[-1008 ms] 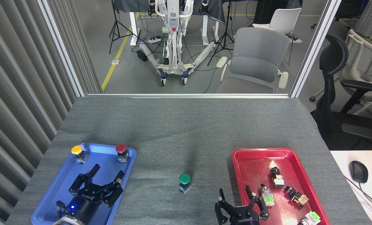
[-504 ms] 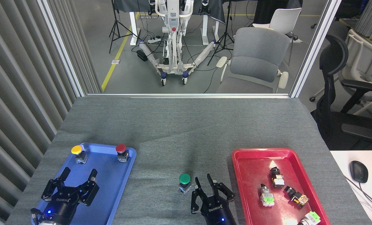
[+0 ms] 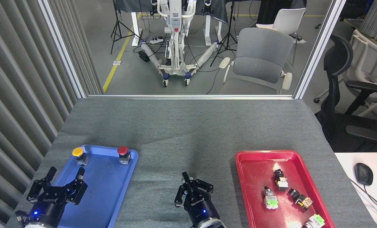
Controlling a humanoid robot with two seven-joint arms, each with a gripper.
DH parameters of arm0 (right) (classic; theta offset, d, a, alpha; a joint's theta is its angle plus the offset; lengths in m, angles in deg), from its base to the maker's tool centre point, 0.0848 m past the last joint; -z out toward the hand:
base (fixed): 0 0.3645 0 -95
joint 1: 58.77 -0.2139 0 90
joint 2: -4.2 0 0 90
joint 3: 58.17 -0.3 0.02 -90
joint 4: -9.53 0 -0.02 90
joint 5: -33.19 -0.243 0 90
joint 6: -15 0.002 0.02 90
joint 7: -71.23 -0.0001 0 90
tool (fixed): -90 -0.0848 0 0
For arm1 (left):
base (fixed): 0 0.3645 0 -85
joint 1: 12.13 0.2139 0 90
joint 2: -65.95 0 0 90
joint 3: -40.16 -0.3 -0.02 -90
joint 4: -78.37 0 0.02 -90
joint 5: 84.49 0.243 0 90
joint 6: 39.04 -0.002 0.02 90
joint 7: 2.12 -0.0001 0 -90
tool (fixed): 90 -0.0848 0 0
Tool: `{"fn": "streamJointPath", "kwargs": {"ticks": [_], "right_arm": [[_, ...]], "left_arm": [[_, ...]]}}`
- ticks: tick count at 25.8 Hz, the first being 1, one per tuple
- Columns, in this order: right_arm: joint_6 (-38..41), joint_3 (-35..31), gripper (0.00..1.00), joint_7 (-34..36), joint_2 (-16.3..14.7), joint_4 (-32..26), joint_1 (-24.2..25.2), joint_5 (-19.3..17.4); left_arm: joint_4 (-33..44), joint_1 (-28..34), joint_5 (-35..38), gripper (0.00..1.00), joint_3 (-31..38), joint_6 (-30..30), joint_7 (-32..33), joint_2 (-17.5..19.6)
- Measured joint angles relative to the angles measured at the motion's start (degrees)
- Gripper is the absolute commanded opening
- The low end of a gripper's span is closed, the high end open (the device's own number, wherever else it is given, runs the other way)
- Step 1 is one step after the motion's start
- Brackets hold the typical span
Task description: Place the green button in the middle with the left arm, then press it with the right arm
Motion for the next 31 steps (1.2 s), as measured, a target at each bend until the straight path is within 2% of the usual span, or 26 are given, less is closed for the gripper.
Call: {"fn": "streamJointPath", "kwargs": {"ticks": [5,16,26,31], "right_arm": [[-0.3,0.0,0.00,-0.3,1.6,3.3,-1.4,-0.2],[-0.9,-0.1,0.00,0.9,1.4,7.4,-1.6,-0.7],[-2.2,-0.4,0.00,-0.3,1.7,4.9,-1.7,-1.9],[-2.3,-0.5,0.00,2.4,1.4,3.5,-1.7,-2.0]], "left_arm": [[0.3,0.1,-0.3,0.99,1.9,0.0,0.1,0.1],[1.1,0.1,-2.1,0.99,4.2,-0.1,0.1,0.0],[1.1,-0.1,-2.9,1.00,5.7,0.1,0.1,0.5],[1.1,0.6,-3.5,1.00,5.5,-0.5,0.1,2.9]]}}
